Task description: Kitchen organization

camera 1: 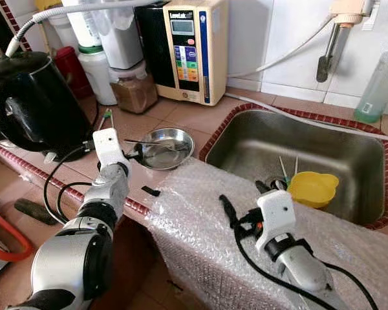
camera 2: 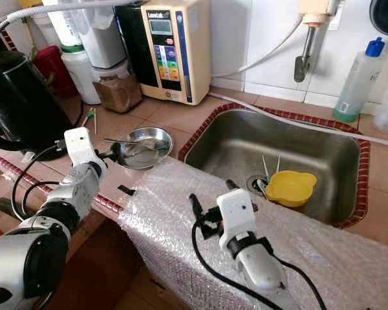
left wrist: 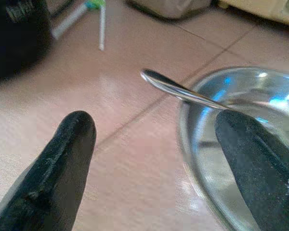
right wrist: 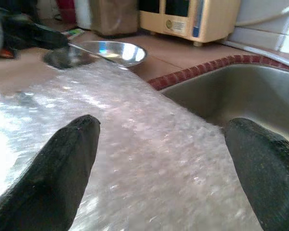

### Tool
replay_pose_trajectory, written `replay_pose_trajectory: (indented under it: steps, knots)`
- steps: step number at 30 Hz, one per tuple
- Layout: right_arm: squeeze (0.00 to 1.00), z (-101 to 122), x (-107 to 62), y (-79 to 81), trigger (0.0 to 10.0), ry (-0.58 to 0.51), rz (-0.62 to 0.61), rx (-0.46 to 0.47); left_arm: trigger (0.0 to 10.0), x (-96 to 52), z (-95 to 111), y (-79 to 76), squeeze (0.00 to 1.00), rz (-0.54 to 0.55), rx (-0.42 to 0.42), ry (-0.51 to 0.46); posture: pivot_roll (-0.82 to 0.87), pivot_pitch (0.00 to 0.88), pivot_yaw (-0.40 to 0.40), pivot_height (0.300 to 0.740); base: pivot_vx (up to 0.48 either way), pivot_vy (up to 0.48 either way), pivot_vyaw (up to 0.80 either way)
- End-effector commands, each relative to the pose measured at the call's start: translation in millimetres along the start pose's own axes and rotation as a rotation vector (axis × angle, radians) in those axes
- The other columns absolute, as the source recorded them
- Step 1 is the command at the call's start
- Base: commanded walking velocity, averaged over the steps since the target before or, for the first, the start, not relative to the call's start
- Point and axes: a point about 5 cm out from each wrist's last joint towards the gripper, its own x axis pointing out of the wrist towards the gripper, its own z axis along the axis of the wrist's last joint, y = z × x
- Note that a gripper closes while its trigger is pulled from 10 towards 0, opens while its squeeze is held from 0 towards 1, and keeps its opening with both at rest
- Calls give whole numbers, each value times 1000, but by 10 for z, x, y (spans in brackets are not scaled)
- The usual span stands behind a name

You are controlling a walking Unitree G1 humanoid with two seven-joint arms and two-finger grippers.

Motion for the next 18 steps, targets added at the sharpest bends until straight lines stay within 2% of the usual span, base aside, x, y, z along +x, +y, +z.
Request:
replay_pose_trajectory:
  steps: [1, 5, 6, 7, 8, 10, 18]
  knots:
    - [1000, 64, -31, 92, 10000, -18, 48, 4, 10000, 7, 21, -54, 0, -12, -65, 23, -119, 0, 125, 740, 0, 0, 0]
    - [1000, 103, -79, 131, 10000, -29, 75, 1, 10000, 5, -7, -93, 0, -32, -120, 37, -133, 0, 123, 740, 0, 0, 0]
    - [937, 124, -105, 141, 10000, -35, 80, 5, 10000, 4, -15, -104, 0, -33, -146, 42, -143, 0, 120, 740, 0, 0, 0]
    - [725, 139, -131, 148, 10000, -36, 82, 7, 10000, 3, -18, -120, 0, -35, -162, 42, -149, 4, 118, 740, 0, 0, 0]
    - [725, 148, -150, 152, 10000, -36, 83, 8, 10000, 2, -19, -128, 0, -36, -171, 41, -151, 5, 118, 740, 0, 0, 0]
    - [643, 156, -185, 159, 10000, -32, 86, 7, 10000, 1, -28, -145, 0, -37, -185, 45, -160, 9, 116, 740, 0, 0, 0]
    - [588, 162, -253, 175, 10000, -5, 94, -4, 10000, -6, -77, -189, 0, -31, -289, 71, -189, 27, 110, 740, 0, 0, 0]
